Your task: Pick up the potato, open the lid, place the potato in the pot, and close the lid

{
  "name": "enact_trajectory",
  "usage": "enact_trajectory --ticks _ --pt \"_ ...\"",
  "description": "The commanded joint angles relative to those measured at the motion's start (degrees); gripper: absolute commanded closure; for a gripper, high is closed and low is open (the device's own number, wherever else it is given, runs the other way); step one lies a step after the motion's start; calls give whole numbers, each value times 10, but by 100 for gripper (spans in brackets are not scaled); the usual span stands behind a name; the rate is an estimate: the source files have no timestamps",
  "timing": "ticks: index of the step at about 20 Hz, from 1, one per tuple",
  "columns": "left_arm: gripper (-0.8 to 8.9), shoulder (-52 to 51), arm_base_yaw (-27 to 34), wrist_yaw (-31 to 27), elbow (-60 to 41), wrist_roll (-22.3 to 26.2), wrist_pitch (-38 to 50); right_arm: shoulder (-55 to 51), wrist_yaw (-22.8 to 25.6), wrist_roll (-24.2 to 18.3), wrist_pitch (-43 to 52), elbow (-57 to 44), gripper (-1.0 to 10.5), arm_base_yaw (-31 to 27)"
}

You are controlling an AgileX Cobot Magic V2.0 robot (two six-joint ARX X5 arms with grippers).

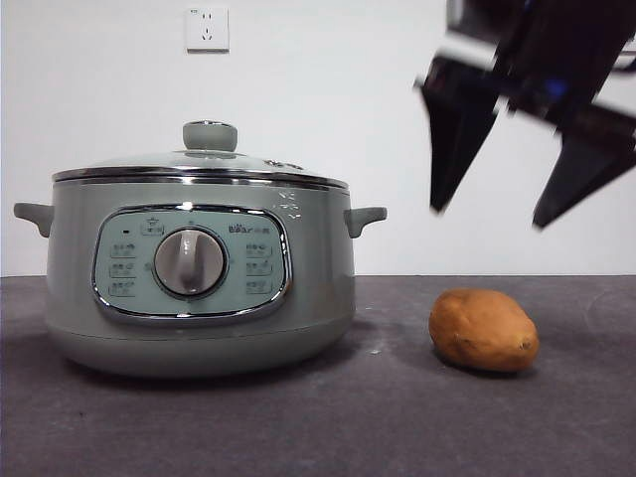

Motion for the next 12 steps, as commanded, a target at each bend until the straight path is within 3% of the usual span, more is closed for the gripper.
enact_trajectory --ticks 1,10,12 --pt "415 -1 -1 0 1 -3 4 49 3 2 26 1 425 1" --pt "414 0 -1 -15 1 -3 4 163 3 12 84 1 457 0" --pt "414 0 -1 -15 1 -3 4 171 7 13 86 1 621 0"
